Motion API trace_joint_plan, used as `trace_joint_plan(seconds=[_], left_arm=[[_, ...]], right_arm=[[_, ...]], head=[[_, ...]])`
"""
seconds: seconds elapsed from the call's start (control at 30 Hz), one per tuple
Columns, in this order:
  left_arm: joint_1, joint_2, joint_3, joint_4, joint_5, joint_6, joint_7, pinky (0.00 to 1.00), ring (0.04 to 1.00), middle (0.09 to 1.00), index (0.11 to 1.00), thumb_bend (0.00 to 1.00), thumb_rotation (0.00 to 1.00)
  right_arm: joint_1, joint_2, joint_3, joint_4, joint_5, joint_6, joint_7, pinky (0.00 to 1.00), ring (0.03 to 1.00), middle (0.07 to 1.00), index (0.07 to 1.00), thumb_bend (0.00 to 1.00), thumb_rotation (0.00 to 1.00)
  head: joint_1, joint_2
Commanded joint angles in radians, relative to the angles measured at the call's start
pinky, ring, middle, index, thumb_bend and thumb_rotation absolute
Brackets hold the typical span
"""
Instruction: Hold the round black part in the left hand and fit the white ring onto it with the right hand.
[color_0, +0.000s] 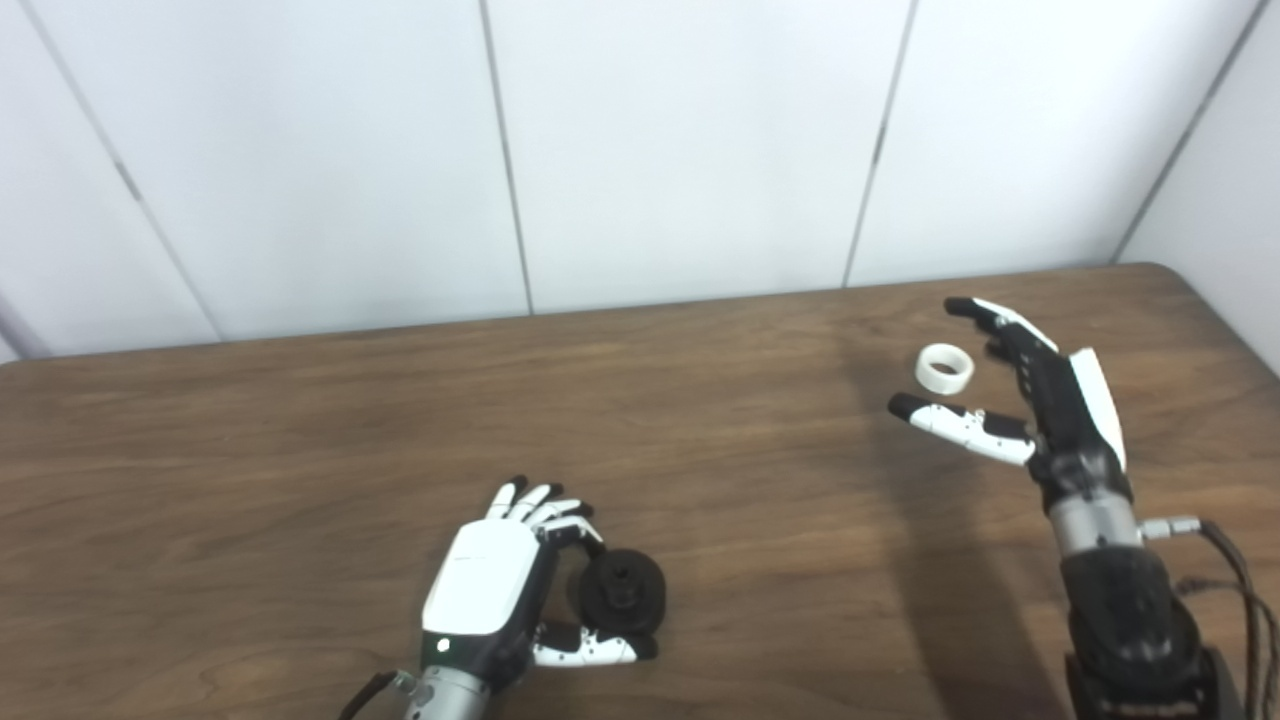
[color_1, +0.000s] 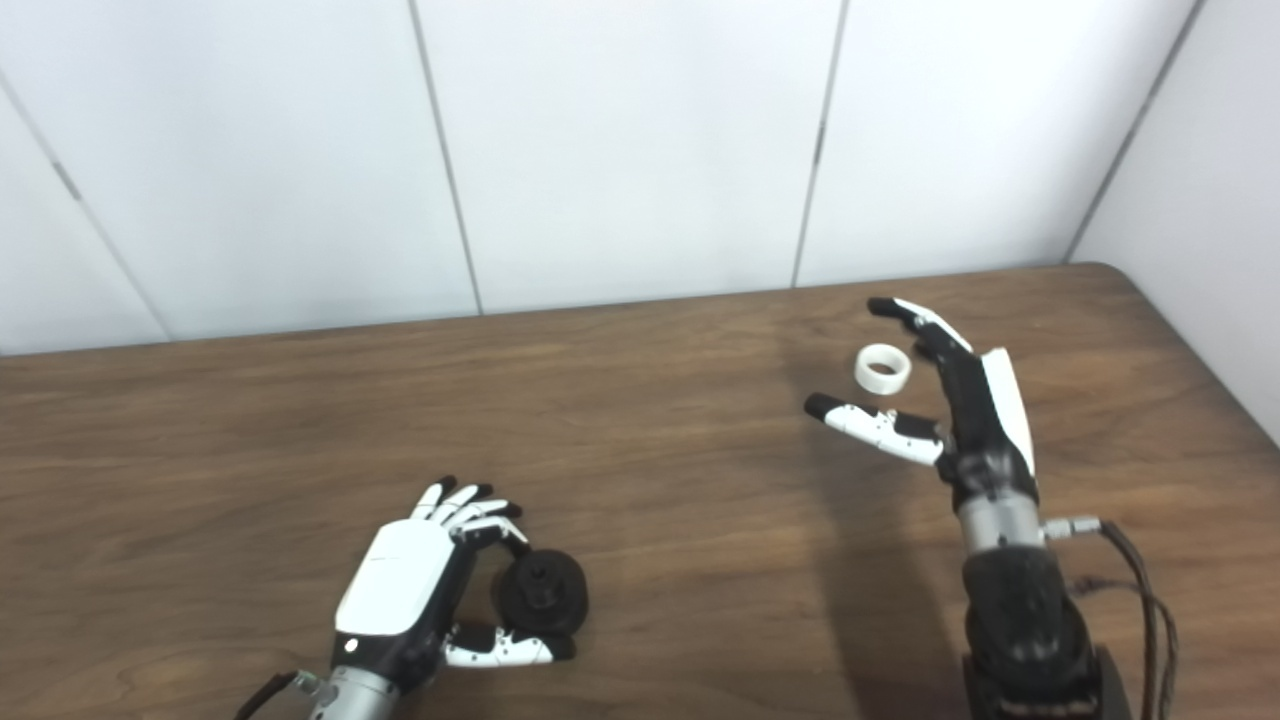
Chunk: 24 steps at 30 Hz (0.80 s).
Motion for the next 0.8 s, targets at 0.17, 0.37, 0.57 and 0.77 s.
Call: trace_joint_plan(seconds=[0.17, 0.37, 0.57, 0.77], left_arm=[[0.005, 0.04, 0.022, 0.009, -0.005, -0.003, -0.028, 0.96, 0.888, 0.781, 0.484, 0.52, 0.05], [0.008, 0.048, 0.032, 0.001, -0.012, -0.002, -0.04, 0.95, 0.879, 0.777, 0.484, 0.52, 0.05], [0.006, 0.048, 0.04, 0.003, -0.011, -0.004, -0.042, 0.95, 0.875, 0.773, 0.484, 0.52, 0.05], [0.01, 0.048, 0.045, -0.001, -0.002, 0.0, -0.052, 0.95, 0.875, 0.773, 0.484, 0.52, 0.05]], right_arm=[[-0.103, -0.081, 0.011, 0.065, -0.117, 0.019, -0.015, 0.9, 0.917, 0.902, 0.71, 0.85, 0.23], [-0.17, -0.14, 0.031, 0.144, -0.173, 0.08, 0.013, 0.88, 0.936, 0.937, 0.702, 0.88, 0.23], [-0.243, -0.198, 0.057, 0.261, -0.186, 0.079, 0.028, 0.9, 0.993, 0.979, 0.701, 0.9, 0.19], [-0.314, -0.236, 0.094, 0.38, -0.201, 0.1, 0.041, 0.93, 1.0, 0.999, 0.705, 0.89, 0.18]], head=[[-0.064, -0.023], [-0.098, -0.033], [-0.108, -0.043], [-0.118, -0.049]])
